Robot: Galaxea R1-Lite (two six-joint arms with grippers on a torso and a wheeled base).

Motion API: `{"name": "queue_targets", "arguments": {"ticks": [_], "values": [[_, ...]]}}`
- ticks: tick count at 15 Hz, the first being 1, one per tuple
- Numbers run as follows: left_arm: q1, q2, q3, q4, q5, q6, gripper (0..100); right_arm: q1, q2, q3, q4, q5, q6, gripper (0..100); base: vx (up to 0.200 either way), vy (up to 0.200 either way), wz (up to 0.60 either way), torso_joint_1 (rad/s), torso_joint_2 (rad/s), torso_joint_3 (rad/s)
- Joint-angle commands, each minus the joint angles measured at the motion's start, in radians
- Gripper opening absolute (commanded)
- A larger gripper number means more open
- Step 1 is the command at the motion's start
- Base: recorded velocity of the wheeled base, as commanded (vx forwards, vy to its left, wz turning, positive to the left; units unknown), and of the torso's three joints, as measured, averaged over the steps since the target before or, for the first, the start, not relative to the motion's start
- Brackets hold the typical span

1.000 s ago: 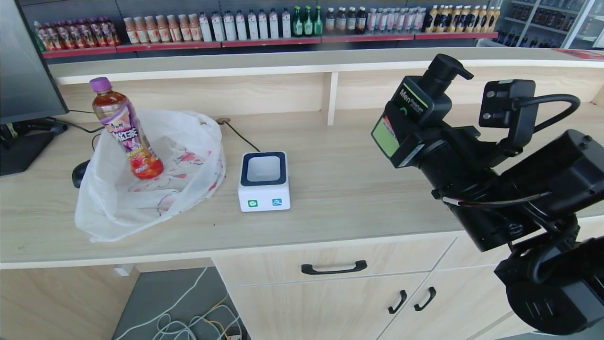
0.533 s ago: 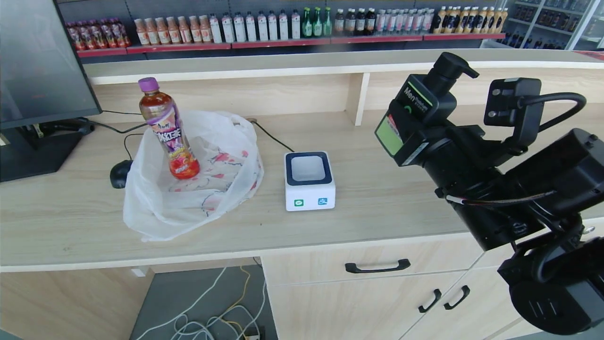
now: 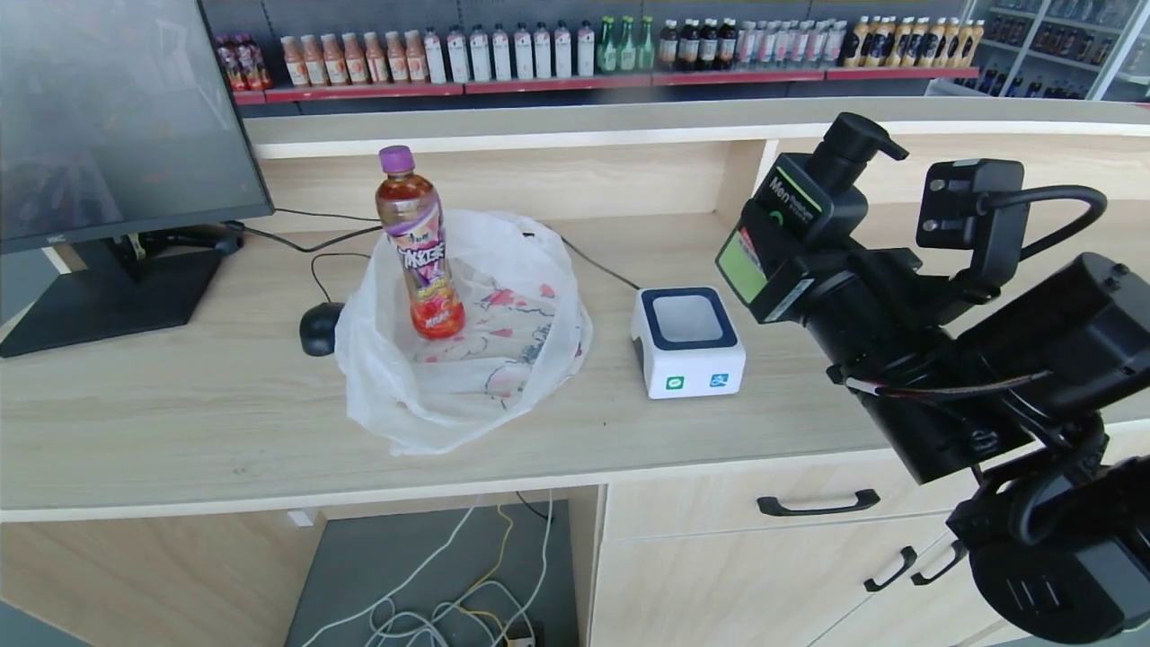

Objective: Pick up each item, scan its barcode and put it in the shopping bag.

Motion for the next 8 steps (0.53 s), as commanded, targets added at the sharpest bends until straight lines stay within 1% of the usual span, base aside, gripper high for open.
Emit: {"name": "queue_targets", "arguments": {"ticks": [1,3,5,8], "values": [[0.001,0.000,0.000,0.000,0.000,0.000,100,0.023,-0.022,0.016,-0.002,-0.013,0.000,0,0.000,0.000,0.00,0.000,0.00,0.000],[0.001,0.000,0.000,0.000,0.000,0.000,100,0.048,-0.034,0.023,-0.002,-0.020,0.000,0,0.000,0.000,0.00,0.000,0.00,0.000],[0.001,0.000,0.000,0.000,0.000,0.000,100,0.080,-0.066,0.091,-0.002,-0.024,0.037,0,0.000,0.000,0.00,0.000,0.00,0.000],[0.001,0.000,0.000,0.000,-0.002,0.000,100,0.083,-0.089,0.103,-0.002,-0.033,0.078,0,0.000,0.000,0.00,0.000,0.00,0.000]]}}
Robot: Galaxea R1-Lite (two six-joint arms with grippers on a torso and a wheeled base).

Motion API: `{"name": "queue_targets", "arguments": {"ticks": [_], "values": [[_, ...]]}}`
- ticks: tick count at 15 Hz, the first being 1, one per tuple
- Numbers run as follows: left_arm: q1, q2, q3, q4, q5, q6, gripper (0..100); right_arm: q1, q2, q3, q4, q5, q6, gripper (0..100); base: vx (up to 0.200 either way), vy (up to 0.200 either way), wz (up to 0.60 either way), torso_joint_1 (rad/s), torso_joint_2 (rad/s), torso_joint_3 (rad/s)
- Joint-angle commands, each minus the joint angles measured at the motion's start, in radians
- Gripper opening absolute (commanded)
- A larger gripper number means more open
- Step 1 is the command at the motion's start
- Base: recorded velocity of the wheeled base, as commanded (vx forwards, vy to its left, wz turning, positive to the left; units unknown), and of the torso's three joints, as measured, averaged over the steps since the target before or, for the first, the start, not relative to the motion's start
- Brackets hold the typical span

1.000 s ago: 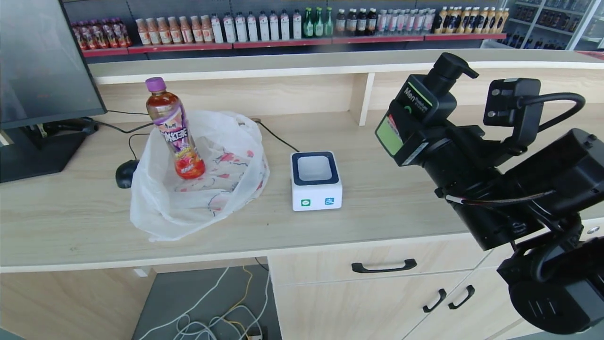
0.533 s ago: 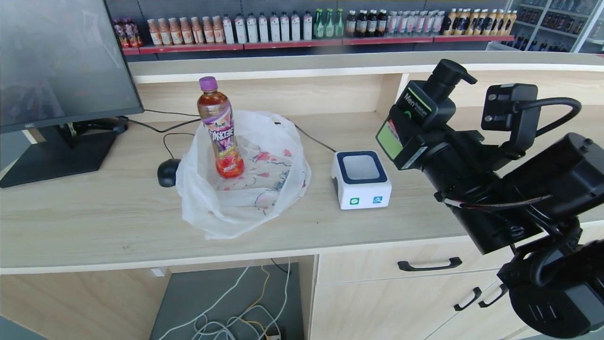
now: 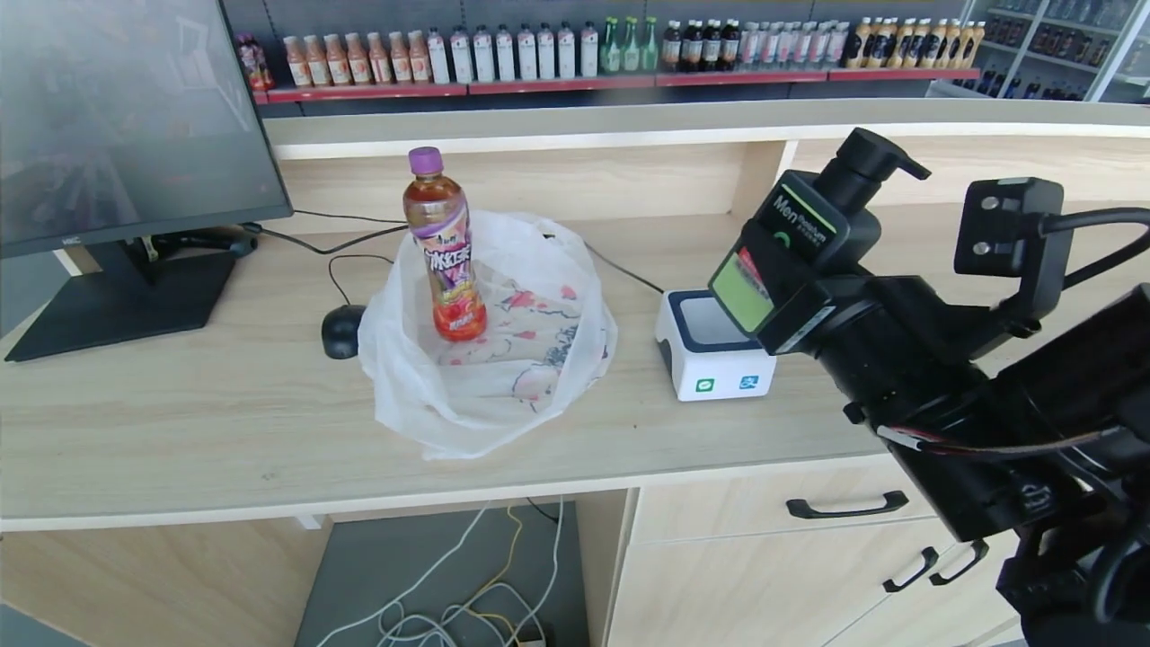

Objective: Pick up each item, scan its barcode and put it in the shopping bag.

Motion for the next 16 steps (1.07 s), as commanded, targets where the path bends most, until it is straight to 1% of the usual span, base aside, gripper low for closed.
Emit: {"name": "queue_targets", "arguments": {"ticks": [1,3,4,5,8,9,10,12,15,16], "values": [[0.000,0.000,0.000,0.000,0.000,0.000,100,0.003,-0.018,0.005,-0.001,0.000,0.012,0,0.000,0.000,0.00,0.000,0.00,0.000],[0.000,0.000,0.000,0.000,-0.001,0.000,100,0.007,-0.017,-0.016,0.068,0.000,0.103,0,0.000,0.000,0.00,0.000,0.00,0.000],[0.000,0.000,0.000,0.000,0.000,0.000,100,0.005,-0.017,-0.028,0.084,0.000,0.127,0,0.000,0.000,0.00,0.000,0.00,0.000],[0.000,0.000,0.000,0.000,-0.001,0.000,100,0.005,-0.009,-0.075,0.147,0.000,0.219,0,0.000,0.000,0.00,0.000,0.00,0.000],[0.000,0.000,0.000,0.000,-0.001,0.000,100,0.005,0.002,-0.179,0.283,0.000,0.405,0,0.000,0.000,0.00,0.000,0.00,0.000],[0.000,0.000,0.000,0.000,0.000,0.000,100,0.005,0.006,-0.200,0.305,0.000,0.440,0,0.000,0.000,0.00,0.000,0.00,0.000],[0.000,0.000,0.000,0.000,-0.001,0.000,100,0.007,0.017,-0.262,0.363,0.000,0.554,0,0.000,0.000,0.00,0.000,0.00,0.000],[0.000,0.000,0.000,0.000,0.000,0.000,100,0.005,0.019,-0.312,0.458,0.000,0.672,0,0.000,0.000,0.00,0.000,0.00,0.000],[0.000,0.000,0.000,0.000,0.000,0.000,100,0.000,0.017,-0.337,0.567,0.000,0.801,0,0.000,0.000,0.00,0.000,0.00,0.000],[0.000,0.000,0.000,0.000,0.000,0.000,100,-0.004,0.017,-0.334,0.581,-0.002,0.834,0,0.000,0.000,0.00,0.000,0.00,0.000]]}}
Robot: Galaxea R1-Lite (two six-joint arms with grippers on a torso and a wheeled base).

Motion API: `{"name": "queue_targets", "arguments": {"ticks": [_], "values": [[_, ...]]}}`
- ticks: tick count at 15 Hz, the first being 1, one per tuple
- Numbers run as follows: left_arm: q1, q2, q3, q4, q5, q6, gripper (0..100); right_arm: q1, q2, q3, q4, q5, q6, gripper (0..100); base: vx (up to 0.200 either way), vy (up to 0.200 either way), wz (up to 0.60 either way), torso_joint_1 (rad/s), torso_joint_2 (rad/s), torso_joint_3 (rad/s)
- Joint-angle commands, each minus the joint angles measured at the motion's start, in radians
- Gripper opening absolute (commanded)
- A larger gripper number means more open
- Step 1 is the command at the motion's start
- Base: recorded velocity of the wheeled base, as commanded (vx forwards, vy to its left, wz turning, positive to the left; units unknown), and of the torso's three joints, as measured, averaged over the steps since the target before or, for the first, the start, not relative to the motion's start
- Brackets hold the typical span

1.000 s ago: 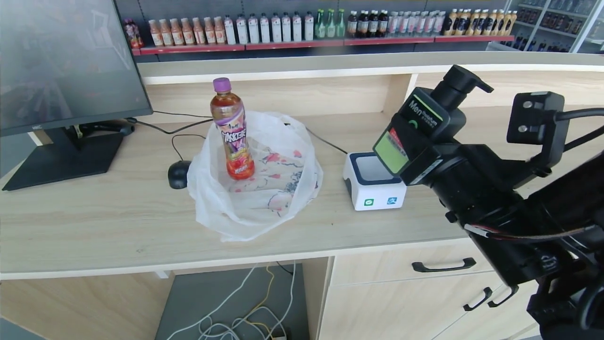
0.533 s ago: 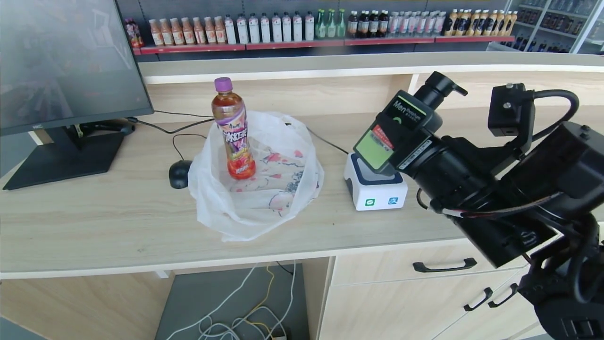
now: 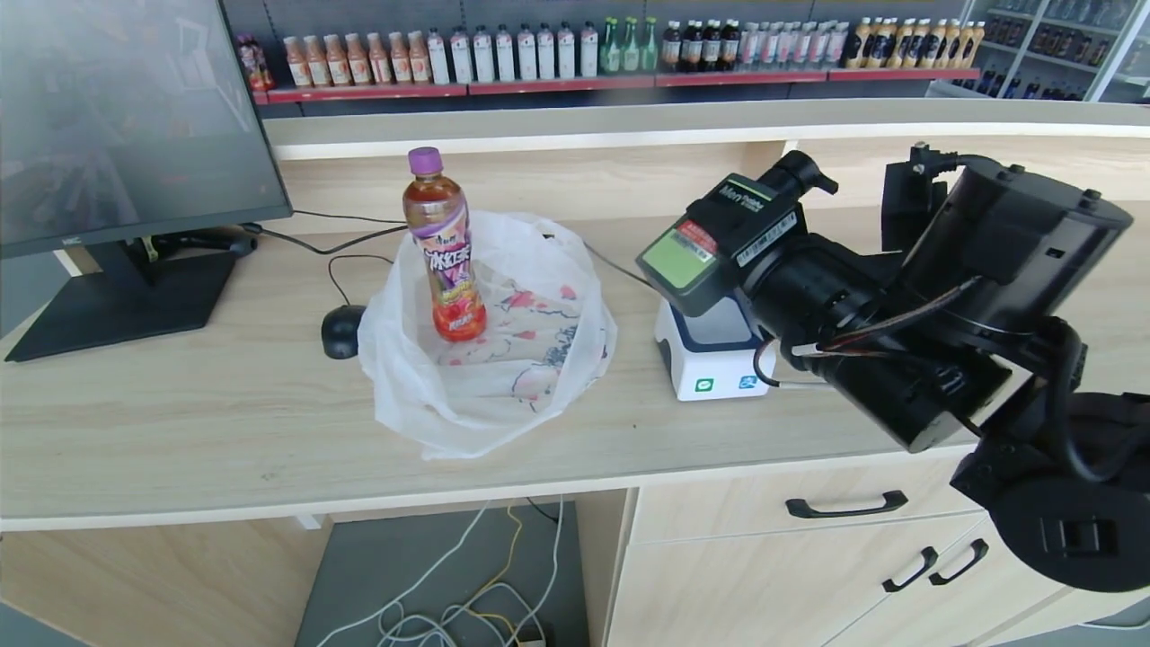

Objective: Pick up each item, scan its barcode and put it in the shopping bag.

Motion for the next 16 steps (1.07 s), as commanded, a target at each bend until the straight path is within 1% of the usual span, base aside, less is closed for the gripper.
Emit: {"name": "queue_targets", "arguments": {"ticks": [1,3,4,7,9,16], "values": [[0.001,0.000,0.000,0.000,0.000,0.000,100,-0.005,0.003,-0.001,0.020,-0.002,0.043,0,0.000,0.000,0.00,0.000,0.00,0.000],[0.001,0.000,0.000,0.000,0.000,0.000,100,-0.035,0.014,-0.007,0.112,-0.020,0.098,0,0.000,0.000,0.00,0.000,0.00,0.000],[0.001,0.000,0.000,0.000,0.000,0.000,100,-0.051,0.021,-0.015,0.133,-0.025,0.123,0,0.000,0.000,0.00,0.000,0.00,0.000],[0.001,0.000,0.000,0.000,0.000,0.000,100,-0.083,0.041,-0.021,0.138,-0.025,0.129,0,0.000,0.000,0.00,0.000,0.00,0.000],[0.001,0.000,0.000,0.000,0.000,0.000,100,-0.085,0.055,-0.021,0.138,-0.026,0.164,0,0.000,0.000,0.00,0.000,0.00,0.000],[0.001,0.000,0.000,0.000,0.000,0.000,100,-0.098,0.092,-0.023,0.138,-0.025,0.183,0,0.000,0.000,0.00,0.000,0.00,0.000]]}}
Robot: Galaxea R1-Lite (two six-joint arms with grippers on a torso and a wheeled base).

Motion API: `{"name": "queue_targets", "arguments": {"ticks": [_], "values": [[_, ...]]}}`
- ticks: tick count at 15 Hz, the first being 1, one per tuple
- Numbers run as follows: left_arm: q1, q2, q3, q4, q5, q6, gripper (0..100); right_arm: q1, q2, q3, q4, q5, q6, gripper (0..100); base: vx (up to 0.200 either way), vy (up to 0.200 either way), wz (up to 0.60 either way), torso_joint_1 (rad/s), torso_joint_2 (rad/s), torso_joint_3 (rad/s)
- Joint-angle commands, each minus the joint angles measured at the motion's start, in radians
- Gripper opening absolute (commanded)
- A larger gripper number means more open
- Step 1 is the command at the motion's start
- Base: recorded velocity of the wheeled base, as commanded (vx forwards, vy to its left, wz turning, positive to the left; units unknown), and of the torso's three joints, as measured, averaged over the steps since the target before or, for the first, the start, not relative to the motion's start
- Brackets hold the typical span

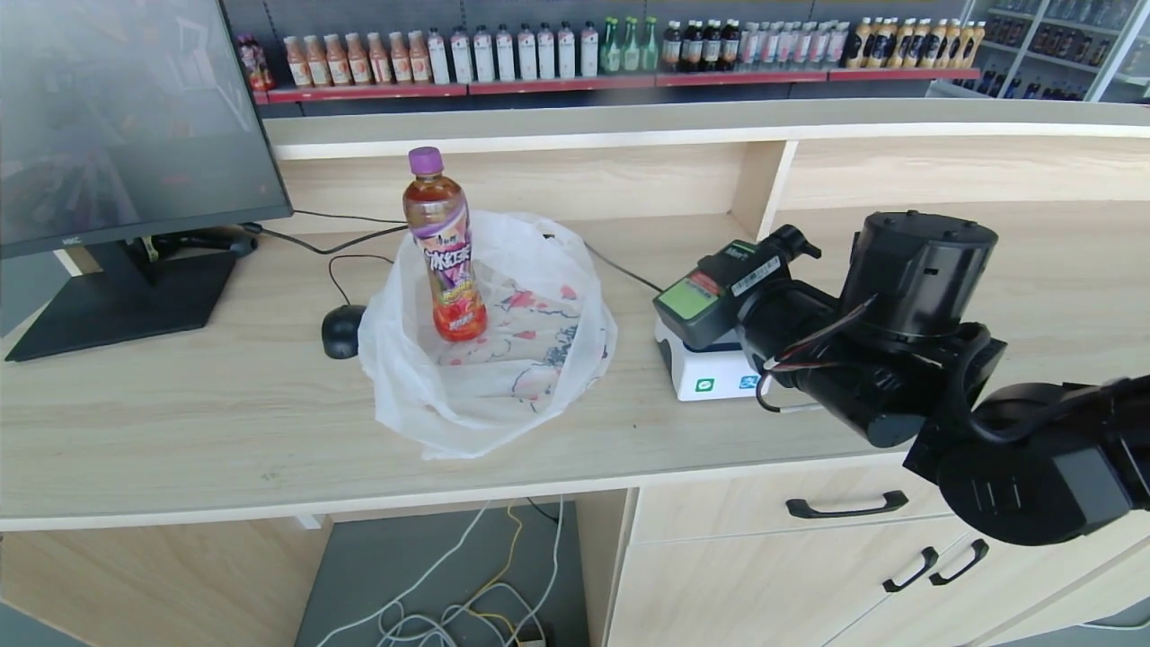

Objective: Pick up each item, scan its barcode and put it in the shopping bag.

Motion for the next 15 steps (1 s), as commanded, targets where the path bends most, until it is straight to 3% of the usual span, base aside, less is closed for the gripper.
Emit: {"name": "queue_targets", "arguments": {"ticks": [1,15], "values": [[0.001,0.000,0.000,0.000,-0.001,0.000,100,-0.007,0.019,0.000,0.000,-0.001,0.012,0,0.000,0.000,0.00,0.000,0.00,0.000],[0.001,0.000,0.000,0.000,0.000,0.000,100,-0.060,0.028,0.011,-0.001,-0.034,0.051,0,0.000,0.000,0.00,0.000,0.00,0.000]]}}
